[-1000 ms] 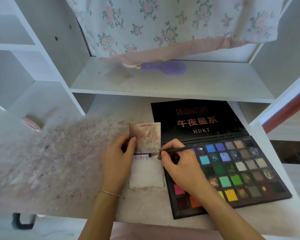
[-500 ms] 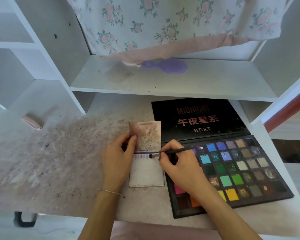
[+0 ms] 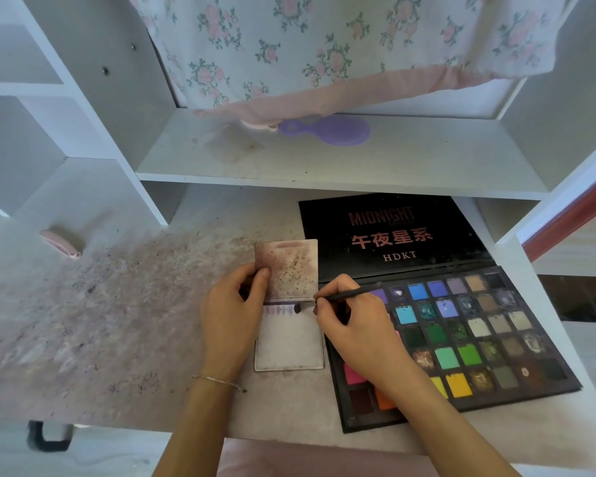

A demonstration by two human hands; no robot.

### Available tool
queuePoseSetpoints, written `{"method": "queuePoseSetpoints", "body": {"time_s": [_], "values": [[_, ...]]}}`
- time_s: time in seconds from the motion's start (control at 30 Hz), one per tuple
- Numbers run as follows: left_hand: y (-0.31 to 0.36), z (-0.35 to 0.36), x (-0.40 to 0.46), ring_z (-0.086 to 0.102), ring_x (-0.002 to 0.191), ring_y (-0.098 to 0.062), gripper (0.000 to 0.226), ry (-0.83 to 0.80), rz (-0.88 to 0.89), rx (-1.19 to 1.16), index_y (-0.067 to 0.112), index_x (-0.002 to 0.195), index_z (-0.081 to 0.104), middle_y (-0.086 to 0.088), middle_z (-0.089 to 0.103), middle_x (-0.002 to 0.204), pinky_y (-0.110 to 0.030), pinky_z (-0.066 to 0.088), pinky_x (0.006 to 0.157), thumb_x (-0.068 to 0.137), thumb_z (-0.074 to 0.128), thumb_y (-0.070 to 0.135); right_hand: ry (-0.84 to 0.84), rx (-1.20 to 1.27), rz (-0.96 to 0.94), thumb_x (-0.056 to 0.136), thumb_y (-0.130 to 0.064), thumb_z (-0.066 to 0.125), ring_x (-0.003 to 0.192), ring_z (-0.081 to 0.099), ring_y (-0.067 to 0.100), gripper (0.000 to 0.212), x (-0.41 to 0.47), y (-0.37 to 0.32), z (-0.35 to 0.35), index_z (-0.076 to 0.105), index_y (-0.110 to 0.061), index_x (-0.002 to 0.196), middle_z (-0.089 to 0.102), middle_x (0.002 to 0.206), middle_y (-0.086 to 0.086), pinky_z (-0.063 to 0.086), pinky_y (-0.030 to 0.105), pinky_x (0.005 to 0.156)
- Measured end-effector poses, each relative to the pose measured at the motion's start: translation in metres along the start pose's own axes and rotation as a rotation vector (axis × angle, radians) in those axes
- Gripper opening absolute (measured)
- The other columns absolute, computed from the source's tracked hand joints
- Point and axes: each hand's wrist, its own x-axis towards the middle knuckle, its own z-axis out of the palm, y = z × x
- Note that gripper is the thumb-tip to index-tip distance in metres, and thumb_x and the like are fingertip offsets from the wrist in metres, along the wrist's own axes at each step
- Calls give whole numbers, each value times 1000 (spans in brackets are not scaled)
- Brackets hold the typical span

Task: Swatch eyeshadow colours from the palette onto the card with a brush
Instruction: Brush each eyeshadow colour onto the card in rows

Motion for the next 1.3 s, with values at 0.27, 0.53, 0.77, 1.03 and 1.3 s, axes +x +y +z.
{"method": "queuePoseSetpoints", "body": {"time_s": [0.27,0.53,0.77,1.03,1.3], "values": [[0,0,0,57,72,6,17,-2,-2,5,24,99,68,28,57,75,-13,42,63,88,55,26,-18,10,-7,87,-15,54,69,54,3,17,0,1,-1,49,-30,78,58,73,-7,45,14,60],[-1,0,-1,57,74,7,18,-16,0,12,27,102,66,30,56,78,-13,42,65,88,54,28,-35,13,-7,86,-15,54,62,51,-3,11,0,0,-1,52,-24,80,54,67,-9,41,12,54],[0,-1,-1,59,75,2,16,-17,-15,-11,26,98,67,25,61,77,-19,46,66,88,55,26,96,193,-33,87,-10,54,59,55,8,15,-1,2,-4,55,-24,81,60,66,3,46,19,51],[3,-2,-2,59,74,0,14,-22,-36,-23,27,96,67,18,63,77,-18,46,65,88,55,26,298,329,-45,89,0,50,74,63,1,29,1,10,-30,63,-26,84,68,71,-14,47,9,67],[4,-2,-1,57,73,0,17,-22,-50,-3,21,98,68,16,62,77,-15,40,63,89,55,26,535,299,26,91,-4,48,78,63,-6,28,-21,32,-74,58,-30,87,64,84,-10,46,6,56]]}}
